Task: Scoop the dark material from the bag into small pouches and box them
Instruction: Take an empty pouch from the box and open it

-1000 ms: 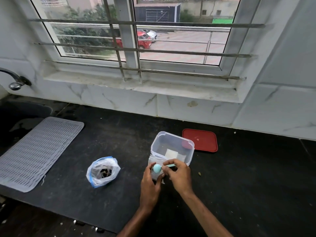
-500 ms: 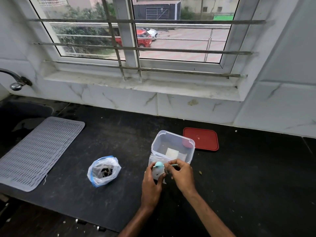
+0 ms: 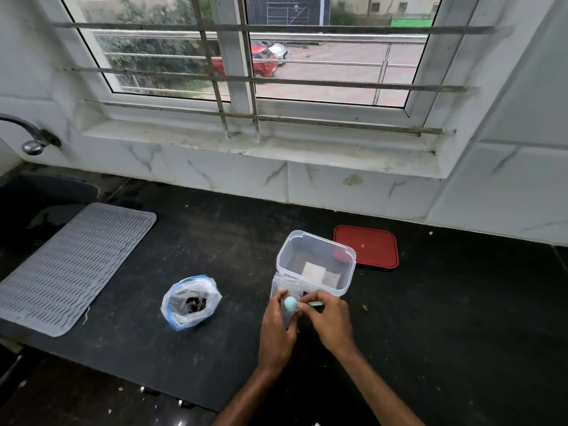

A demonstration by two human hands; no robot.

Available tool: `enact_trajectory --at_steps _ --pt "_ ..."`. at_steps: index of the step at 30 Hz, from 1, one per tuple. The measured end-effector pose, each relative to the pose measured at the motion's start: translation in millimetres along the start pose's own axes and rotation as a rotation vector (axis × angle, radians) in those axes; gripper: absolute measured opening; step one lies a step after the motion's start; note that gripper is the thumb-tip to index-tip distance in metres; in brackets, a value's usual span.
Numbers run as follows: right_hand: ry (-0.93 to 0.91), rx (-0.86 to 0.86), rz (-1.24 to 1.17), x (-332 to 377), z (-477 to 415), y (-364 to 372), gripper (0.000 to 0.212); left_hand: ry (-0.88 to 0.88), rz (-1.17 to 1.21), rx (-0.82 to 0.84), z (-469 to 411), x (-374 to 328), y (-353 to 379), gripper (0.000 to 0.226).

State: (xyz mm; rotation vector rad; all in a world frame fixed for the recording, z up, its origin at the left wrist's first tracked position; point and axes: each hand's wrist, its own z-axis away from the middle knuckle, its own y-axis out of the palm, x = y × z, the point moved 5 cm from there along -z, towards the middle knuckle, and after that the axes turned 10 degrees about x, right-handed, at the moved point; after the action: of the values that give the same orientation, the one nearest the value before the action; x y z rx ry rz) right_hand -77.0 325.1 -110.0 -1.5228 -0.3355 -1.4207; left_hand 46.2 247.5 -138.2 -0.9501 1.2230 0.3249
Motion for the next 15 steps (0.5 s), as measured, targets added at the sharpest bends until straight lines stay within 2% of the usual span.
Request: enact_trajectory --at_steps 7,12,15 --pt "-0.003 -0.003 0.062 5.5 -3.8 6.4 0.01 -0.002 0.08 0.053 -0.7 4.5 -1.9 0.054" --pt "0.014 -0.062 -0.055 -3.1 -5.3 1.0 0.002 0.018 0.075 0.043 -4.2 8.3 -4.3 0.053" --pt "0.065 -0.101 -0.114 -12.4 -4.0 1.9 0.008 0.019 0.068 0.043 -4.8 6.8 -5.7 0.054"
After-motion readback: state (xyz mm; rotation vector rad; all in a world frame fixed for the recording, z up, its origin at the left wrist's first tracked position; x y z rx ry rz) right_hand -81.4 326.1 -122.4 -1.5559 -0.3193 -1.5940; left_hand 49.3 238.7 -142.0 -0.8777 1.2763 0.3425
